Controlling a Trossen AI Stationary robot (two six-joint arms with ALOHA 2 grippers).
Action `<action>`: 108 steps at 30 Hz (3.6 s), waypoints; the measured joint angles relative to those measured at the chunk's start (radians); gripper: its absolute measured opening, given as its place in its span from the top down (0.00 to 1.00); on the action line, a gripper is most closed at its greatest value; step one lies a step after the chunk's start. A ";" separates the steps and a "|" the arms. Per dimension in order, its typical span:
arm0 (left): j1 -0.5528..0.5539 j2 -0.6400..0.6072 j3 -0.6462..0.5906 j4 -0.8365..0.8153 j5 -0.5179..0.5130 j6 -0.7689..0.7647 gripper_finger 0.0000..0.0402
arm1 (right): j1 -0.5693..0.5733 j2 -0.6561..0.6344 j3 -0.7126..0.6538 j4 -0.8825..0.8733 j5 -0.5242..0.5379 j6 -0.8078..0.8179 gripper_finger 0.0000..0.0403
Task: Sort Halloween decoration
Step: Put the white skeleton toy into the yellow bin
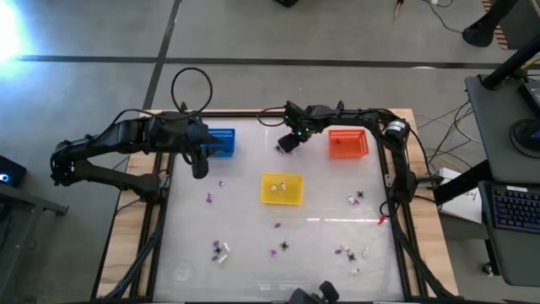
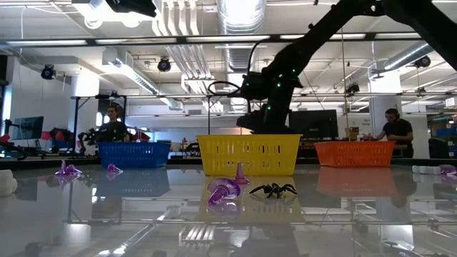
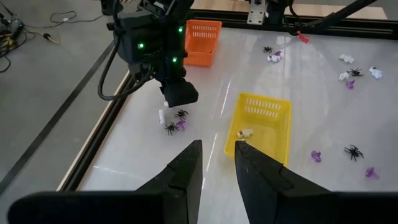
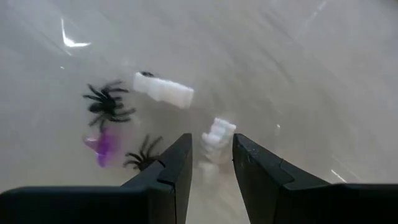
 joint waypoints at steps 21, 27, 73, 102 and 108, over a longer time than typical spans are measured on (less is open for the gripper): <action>0.000 0.000 0.000 -0.001 0.000 -0.003 0.81 | -0.005 -0.004 0.000 -0.039 0.000 -0.035 0.96; 0.000 0.000 0.000 -0.001 0.000 -0.002 0.81 | 0.001 -0.049 -0.002 -0.086 -0.017 -0.033 0.97; 0.000 -0.004 0.000 -0.092 0.005 0.047 0.81 | 0.487 -0.128 -0.002 -0.119 -0.058 0.267 0.97; 0.000 -0.004 0.000 -0.108 0.038 0.066 0.63 | 0.496 -0.117 -0.002 -0.122 -0.007 0.254 0.97; 0.000 -0.004 0.000 -0.109 0.039 0.066 0.63 | 0.496 -0.116 -0.002 -0.126 -0.015 0.252 0.97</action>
